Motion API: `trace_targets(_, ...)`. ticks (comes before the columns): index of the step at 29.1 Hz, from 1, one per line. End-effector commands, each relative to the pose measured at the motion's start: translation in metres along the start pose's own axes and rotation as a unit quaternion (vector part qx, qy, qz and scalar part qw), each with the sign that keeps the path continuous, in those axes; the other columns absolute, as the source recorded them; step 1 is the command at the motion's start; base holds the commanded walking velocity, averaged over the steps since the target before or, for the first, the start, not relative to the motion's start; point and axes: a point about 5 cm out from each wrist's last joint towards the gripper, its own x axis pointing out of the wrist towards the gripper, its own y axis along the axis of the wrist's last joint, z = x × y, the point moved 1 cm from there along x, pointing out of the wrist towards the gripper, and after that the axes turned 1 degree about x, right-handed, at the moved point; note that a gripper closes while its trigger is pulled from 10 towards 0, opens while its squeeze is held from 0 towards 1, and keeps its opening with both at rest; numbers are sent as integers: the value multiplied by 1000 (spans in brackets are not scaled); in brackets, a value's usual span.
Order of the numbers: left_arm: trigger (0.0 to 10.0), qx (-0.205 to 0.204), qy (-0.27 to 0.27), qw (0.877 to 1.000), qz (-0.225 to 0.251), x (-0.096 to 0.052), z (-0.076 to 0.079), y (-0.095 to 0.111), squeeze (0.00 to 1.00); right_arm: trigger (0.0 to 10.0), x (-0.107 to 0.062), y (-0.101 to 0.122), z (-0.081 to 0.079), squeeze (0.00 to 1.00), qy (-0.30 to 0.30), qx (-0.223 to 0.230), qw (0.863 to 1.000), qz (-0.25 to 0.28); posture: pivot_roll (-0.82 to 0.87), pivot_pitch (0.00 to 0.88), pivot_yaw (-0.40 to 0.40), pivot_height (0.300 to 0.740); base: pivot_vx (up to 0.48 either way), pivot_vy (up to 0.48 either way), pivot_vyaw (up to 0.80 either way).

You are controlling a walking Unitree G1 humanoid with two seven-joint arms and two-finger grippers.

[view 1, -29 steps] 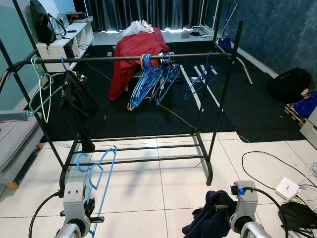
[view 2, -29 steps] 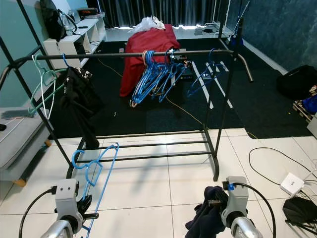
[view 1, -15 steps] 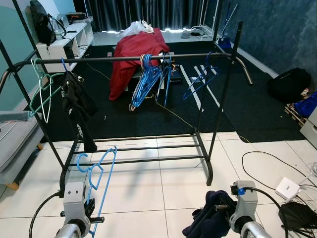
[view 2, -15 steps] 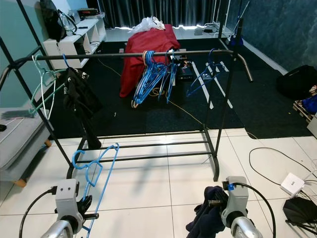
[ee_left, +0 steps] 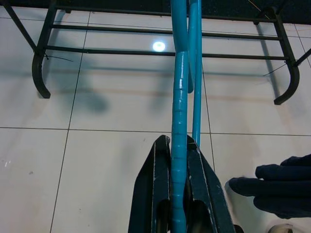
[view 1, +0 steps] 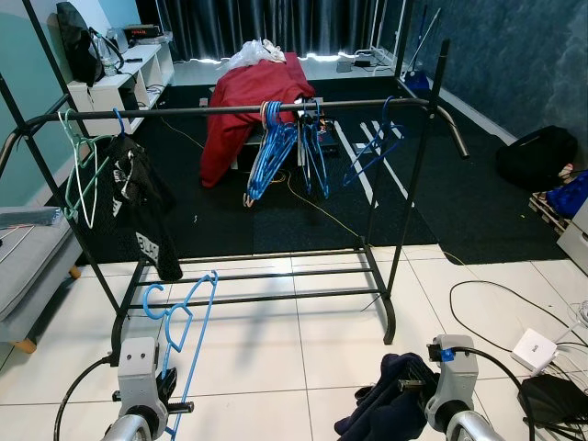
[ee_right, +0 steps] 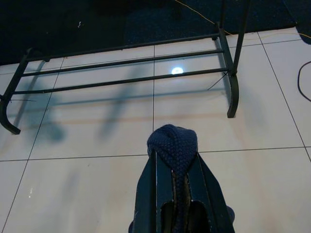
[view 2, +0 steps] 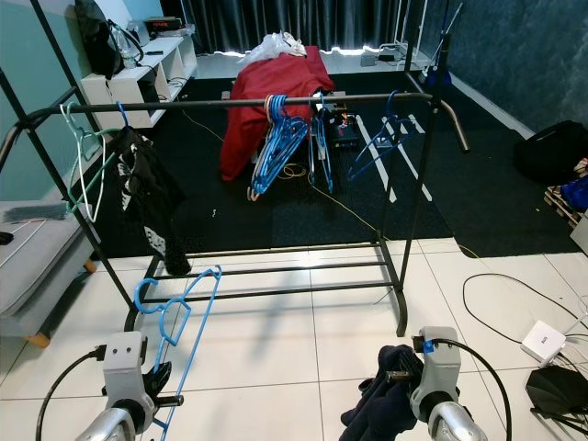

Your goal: Hang hanger

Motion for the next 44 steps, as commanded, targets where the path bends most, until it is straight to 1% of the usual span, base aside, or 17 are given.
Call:
trace_targets(1,10000,6,6,1000,1,-1,-7,1,0,10000,1,-1,-1,0,0,2,1000,1,17,12,17,735,0,0,0)
trace_targets(44,10000,6,7,1000,3,-1,-7,2,0,10000,1,0,-1,0,1,3,1000,2,17,31,17,735,0,0,0)
